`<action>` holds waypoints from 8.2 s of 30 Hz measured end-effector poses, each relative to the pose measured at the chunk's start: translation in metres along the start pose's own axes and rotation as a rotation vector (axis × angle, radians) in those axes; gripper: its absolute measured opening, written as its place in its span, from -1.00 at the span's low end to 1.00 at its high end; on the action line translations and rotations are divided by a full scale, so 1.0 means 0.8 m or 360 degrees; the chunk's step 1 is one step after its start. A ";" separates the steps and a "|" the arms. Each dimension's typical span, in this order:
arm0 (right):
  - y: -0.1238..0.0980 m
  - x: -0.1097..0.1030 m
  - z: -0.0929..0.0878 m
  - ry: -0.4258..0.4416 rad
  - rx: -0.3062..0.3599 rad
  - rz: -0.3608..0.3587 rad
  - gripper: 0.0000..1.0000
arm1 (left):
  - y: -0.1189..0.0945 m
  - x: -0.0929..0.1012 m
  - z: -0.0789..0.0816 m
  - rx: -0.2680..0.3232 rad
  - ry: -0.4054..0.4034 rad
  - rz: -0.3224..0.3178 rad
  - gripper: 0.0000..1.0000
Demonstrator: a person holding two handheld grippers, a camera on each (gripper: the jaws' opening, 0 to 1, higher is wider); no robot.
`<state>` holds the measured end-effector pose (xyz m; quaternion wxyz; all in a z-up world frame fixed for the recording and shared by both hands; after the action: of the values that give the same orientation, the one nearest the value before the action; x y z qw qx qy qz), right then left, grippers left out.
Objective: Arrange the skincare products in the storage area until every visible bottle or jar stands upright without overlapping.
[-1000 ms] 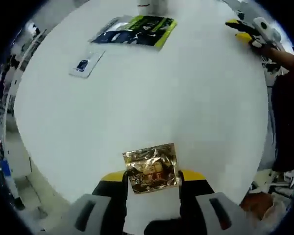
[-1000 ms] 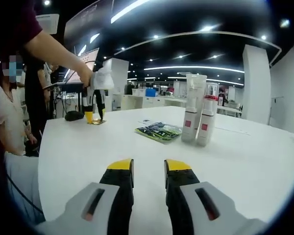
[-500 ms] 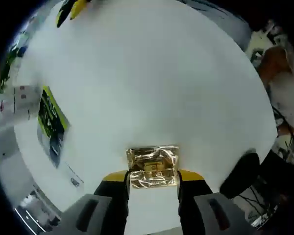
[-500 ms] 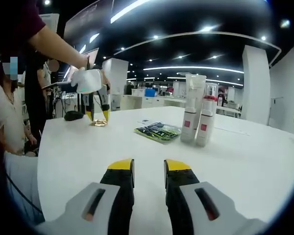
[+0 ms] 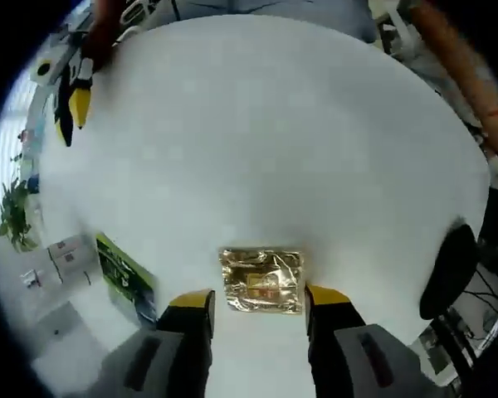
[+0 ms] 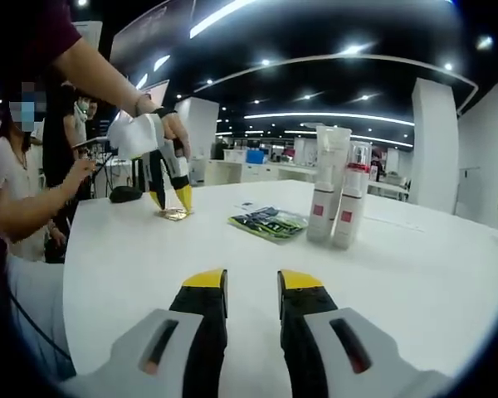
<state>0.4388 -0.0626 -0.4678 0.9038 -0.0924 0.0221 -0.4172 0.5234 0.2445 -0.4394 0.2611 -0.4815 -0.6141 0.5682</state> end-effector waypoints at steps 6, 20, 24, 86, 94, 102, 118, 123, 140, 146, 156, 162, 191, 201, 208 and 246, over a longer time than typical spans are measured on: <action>0.000 0.000 0.000 0.0002 0.0001 -0.0002 -0.54 | -0.008 0.008 0.000 0.0176 -0.0460 -0.0107 0.48; 0.000 -0.002 0.000 0.0003 0.0000 0.0016 -0.54 | -0.010 0.021 -0.024 0.0202 -0.2240 -0.0348 0.38; 0.000 -0.002 0.000 0.0009 0.0003 0.0020 -0.54 | -0.003 0.016 -0.022 0.0219 -0.2463 -0.0347 0.34; 0.006 -0.005 -0.005 0.0010 -0.0073 0.0047 -0.56 | 0.014 -0.001 -0.020 0.0090 -0.2356 -0.0491 -0.19; 0.007 -0.007 -0.006 0.0005 -0.0085 0.0069 -0.58 | 0.013 -0.001 -0.019 0.0092 -0.2343 -0.0489 -0.22; 0.006 -0.007 -0.005 0.0008 -0.0079 0.0070 -0.58 | 0.010 0.001 -0.024 0.0135 -0.2356 -0.0476 -0.22; 0.006 -0.006 -0.005 0.0024 -0.0071 0.0070 -0.58 | -0.025 -0.043 -0.066 0.0034 -0.2021 -0.0351 -0.22; 0.005 -0.005 -0.005 0.0030 -0.0069 0.0067 -0.58 | -0.022 -0.057 -0.070 0.0023 -0.1964 -0.0342 -0.22; 0.005 -0.003 -0.005 0.0033 -0.0064 0.0048 -0.55 | 0.002 -0.067 -0.083 -0.0078 -0.1725 -0.0295 -0.22; 0.006 -0.003 -0.006 0.0032 -0.0073 0.0043 -0.55 | 0.015 -0.073 -0.088 -0.0073 -0.1706 -0.0310 -0.22; 0.007 -0.004 -0.007 0.0030 -0.0084 0.0059 -0.55 | 0.041 -0.090 -0.086 -0.0001 -0.1716 -0.0322 -0.22; 0.007 -0.004 -0.007 0.0027 -0.0086 0.0049 -0.54 | 0.046 -0.094 -0.089 0.0002 -0.1697 -0.0341 -0.21; 0.009 -0.007 -0.008 -0.0006 -0.0110 0.0061 -0.56 | 0.055 -0.121 -0.093 0.0018 -0.1707 -0.0448 -0.20; 0.009 -0.008 -0.008 -0.0006 -0.0111 0.0070 -0.56 | 0.056 -0.122 -0.094 0.0021 -0.1719 -0.0477 -0.20; 0.010 -0.008 -0.008 -0.0010 -0.0113 0.0069 -0.57 | 0.057 -0.125 -0.092 0.0003 -0.1682 -0.0493 -0.19; 0.008 -0.009 -0.006 -0.0002 -0.0090 0.0078 -0.53 | -0.002 -0.063 -0.072 -0.0365 -0.2244 0.0883 0.83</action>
<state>0.4386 -0.0539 -0.4742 0.9108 -0.1176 0.0354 -0.3942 0.5929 0.2258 -0.4135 -0.3964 -0.1656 -0.5471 0.7185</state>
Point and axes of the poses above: the point that each gripper's makers call its tool centre point, and the gripper's own axes: y roughly forward along the fingers, x roughly to its right, z roughly out of its top, the point moved 8 cm from there along -y, roughly backward along the fingers, and after that the axes turned 6 degrees about y, right-handed, at the moved point
